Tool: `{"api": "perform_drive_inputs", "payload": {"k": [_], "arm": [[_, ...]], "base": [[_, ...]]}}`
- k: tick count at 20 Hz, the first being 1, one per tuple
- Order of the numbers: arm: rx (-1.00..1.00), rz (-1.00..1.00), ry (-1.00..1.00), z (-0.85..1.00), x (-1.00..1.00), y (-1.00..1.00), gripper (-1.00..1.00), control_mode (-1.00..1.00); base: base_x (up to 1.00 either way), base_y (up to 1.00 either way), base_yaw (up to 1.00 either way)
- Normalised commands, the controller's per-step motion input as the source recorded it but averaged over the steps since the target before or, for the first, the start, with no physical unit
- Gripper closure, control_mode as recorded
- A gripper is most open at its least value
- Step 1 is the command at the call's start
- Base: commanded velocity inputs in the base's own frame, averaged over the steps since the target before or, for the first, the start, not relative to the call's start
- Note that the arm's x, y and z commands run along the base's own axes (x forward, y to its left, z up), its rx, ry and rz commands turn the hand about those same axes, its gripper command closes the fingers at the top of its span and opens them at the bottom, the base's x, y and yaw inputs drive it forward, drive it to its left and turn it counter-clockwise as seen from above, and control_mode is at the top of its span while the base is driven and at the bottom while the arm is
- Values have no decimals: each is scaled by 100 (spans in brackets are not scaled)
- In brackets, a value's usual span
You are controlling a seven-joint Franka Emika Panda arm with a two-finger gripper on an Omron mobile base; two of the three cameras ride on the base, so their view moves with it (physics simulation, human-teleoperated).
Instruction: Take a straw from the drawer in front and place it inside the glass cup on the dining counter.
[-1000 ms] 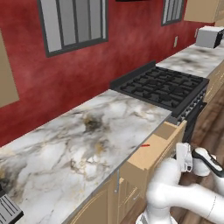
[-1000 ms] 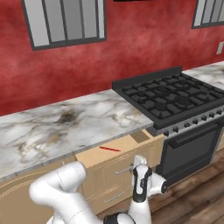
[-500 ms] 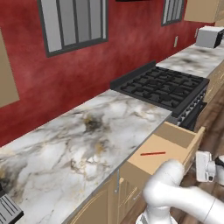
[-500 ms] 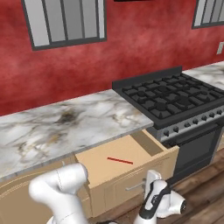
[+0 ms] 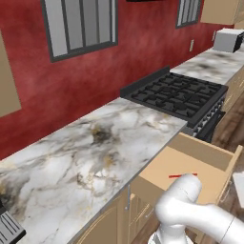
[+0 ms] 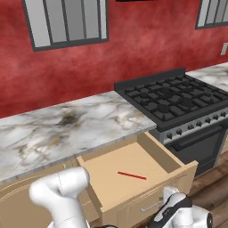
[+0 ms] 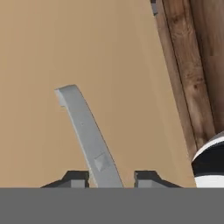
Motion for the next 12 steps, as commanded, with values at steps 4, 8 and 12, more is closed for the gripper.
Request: {"api": "perform_drive_inputs", "payload": {"k": [4,8,12], "arm": [[-43,-3,57,31,-66,-12,-100,-100],[-51,-4,53,63,-57,7,-100,-100],[-45,-5,34,100,-10,78,-100,-100]], "base": [[0,0,0],[0,0,0],[0,0,0]]}}
